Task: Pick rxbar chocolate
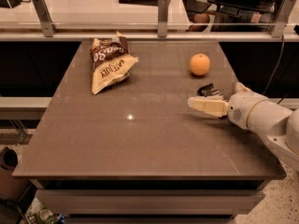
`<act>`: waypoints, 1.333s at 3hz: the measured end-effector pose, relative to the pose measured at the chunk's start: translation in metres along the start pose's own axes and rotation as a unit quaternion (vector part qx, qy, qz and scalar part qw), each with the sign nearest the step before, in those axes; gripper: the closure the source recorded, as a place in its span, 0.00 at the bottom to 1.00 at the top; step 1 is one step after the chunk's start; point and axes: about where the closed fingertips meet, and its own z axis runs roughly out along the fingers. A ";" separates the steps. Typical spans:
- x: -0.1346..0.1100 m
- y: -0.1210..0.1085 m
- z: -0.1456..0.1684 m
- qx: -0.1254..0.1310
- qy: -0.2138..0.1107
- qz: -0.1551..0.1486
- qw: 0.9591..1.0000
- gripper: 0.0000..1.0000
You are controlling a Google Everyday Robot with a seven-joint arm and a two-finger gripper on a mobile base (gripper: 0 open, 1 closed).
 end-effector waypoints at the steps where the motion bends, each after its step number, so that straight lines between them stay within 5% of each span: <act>1: 0.010 -0.012 -0.002 0.017 0.026 -0.022 0.999 0.00; 4: 0.029 -0.031 -0.008 0.037 0.074 -0.057 0.995 0.00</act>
Offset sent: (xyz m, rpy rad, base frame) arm -0.0068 -0.0478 -0.0306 -0.2082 0.0947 -0.0667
